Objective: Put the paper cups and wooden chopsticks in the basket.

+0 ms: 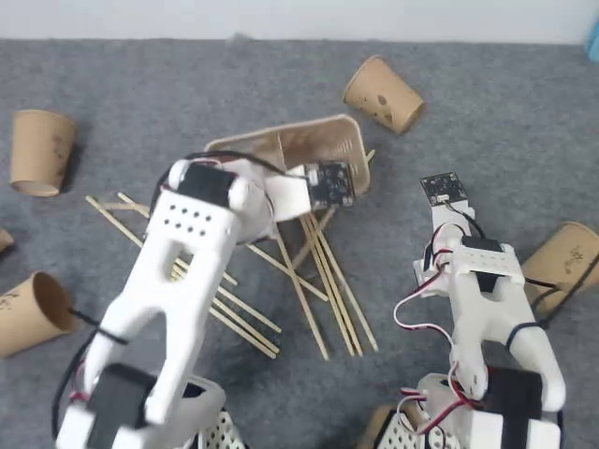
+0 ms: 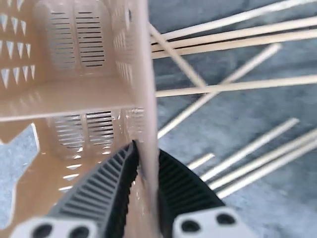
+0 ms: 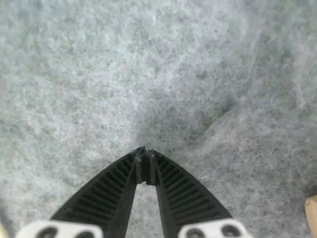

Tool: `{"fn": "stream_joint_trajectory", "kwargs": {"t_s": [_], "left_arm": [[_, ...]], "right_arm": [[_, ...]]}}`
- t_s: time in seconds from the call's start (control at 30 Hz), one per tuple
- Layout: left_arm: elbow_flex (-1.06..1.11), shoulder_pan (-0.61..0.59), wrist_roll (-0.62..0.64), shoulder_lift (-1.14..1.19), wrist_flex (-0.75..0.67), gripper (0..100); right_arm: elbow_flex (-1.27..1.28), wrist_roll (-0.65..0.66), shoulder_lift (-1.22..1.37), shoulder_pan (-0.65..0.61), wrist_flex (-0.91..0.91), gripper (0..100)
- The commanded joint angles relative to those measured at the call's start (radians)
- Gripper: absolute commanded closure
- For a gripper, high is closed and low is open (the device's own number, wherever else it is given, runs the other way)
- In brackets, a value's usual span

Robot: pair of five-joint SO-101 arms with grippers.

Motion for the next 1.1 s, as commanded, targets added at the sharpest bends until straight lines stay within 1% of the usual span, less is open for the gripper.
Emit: {"fn": "stream_joint_trajectory", "kwargs": {"t_s": [0.0,0.07,0.23,0.37,0.53,0.67,0.77,0.83,0.93,1.07], "left_arm": [[0.010,0.046,-0.009,-0.129,0.074,99],[0.008,0.040,-0.005,-0.146,0.051,99],[-0.024,-0.026,0.095,-0.141,-0.114,99],[-0.104,-0.087,0.132,-0.100,-0.209,99],[-0.222,-0.124,0.144,-0.032,-0.285,99],[-0.298,-0.120,0.141,0.040,-0.296,99],[-0.357,-0.117,0.141,0.117,-0.279,99],[-0.409,-0.117,0.120,0.172,-0.227,99],[-0.522,-0.118,0.101,0.249,-0.083,99],[-0.739,-0.123,0.110,0.358,0.104,99]], "right_arm": [[0.000,0.009,-0.044,-0.004,-0.016,99.1],[0.000,0.009,-0.044,-0.004,-0.015,99.1],[0.000,0.009,-0.042,-0.004,-0.015,99.1],[0.000,0.008,-0.042,-0.004,-0.015,99.1],[0.000,0.008,-0.042,-0.004,-0.015,99.1],[0.000,0.008,-0.042,-0.004,-0.015,99.1],[0.000,0.008,-0.042,-0.002,-0.015,99.1],[0.000,0.008,-0.042,-0.002,-0.015,99.1],[0.000,0.008,-0.042,-0.002,-0.015,99.1],[0.000,0.008,-0.042,-0.004,-0.016,99.1]]}}
